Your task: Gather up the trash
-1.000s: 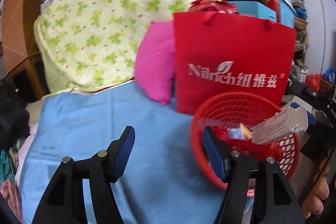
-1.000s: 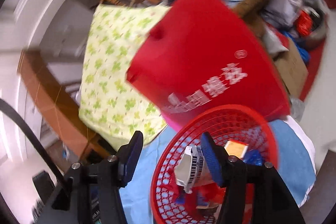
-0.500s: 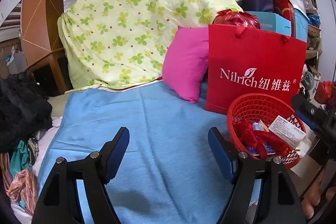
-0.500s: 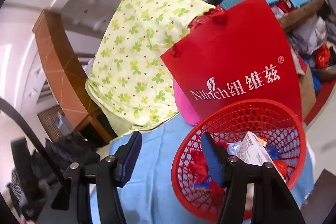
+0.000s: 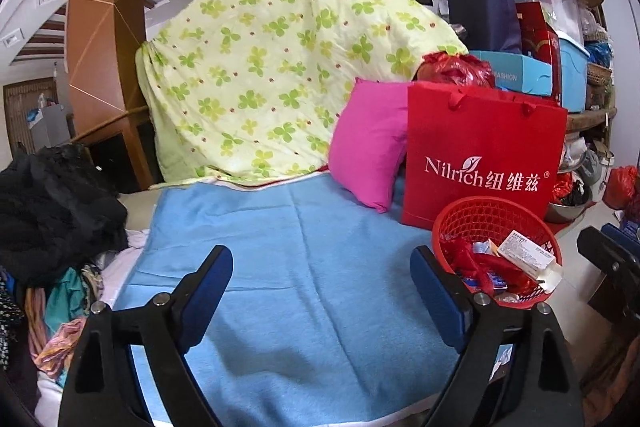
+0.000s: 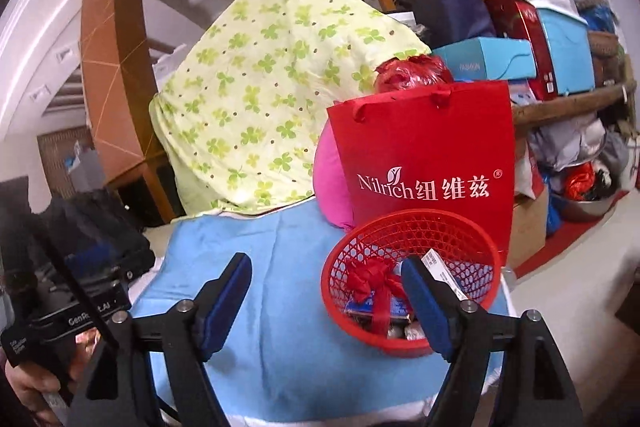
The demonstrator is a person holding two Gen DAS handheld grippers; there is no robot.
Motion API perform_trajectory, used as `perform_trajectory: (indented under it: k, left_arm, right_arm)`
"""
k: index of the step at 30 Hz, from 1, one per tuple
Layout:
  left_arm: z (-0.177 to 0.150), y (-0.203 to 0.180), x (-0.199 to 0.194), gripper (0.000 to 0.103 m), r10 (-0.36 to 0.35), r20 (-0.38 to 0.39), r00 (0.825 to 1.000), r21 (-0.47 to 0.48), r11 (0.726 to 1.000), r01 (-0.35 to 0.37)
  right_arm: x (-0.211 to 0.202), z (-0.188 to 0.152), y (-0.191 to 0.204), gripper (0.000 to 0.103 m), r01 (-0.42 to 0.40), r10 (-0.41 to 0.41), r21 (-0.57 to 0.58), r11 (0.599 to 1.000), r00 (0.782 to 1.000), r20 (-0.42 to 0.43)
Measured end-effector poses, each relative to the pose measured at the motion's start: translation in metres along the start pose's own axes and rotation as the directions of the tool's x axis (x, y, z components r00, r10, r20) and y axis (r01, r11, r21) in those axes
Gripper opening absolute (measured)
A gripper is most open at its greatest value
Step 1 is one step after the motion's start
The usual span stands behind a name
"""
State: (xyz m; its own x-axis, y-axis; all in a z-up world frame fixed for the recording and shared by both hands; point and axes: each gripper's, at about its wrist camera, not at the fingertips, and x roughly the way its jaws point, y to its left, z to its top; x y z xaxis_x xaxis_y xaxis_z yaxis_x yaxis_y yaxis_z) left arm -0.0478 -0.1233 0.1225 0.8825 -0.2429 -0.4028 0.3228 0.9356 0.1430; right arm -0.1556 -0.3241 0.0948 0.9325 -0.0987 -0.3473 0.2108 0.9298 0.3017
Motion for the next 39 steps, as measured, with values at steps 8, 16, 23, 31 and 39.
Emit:
perform_trajectory:
  k: [8,16,23,31,39]
  left_arm:
    - [0.002,0.0,-0.039,0.091,0.016,0.016,1.0,0.025,1.0,-0.017]
    - [0.0,-0.001,-0.054,0.092,0.039,0.002,0.999,0.029,0.999,-0.039]
    - [-0.002,-0.001,-0.064,0.093,0.031,-0.007,1.0,0.04,0.999,-0.03]
    - [-0.003,-0.001,-0.066,0.1,0.021,-0.015,1.0,0.034,0.999,-0.021]
    - [-0.005,0.0,-0.07,0.1,0.008,-0.016,1.0,0.028,1.0,-0.008]
  right_arm:
    - [-0.035,-0.001,0.012,0.081,0.074,-0.076,-0.056,0.996,0.997,-0.03]
    - [-0.056,0.007,0.017,0.081,0.099,-0.1,-0.069,0.993,0.995,-0.012]
    - [-0.061,0.009,0.023,0.081,0.101,-0.102,-0.077,0.992,0.995,-0.004]
    - [-0.065,0.012,0.028,0.081,0.094,-0.094,-0.089,0.992,0.996,0.001]
    - [-0.067,0.014,0.031,0.081,0.1,-0.1,-0.095,0.99,0.995,0.011]
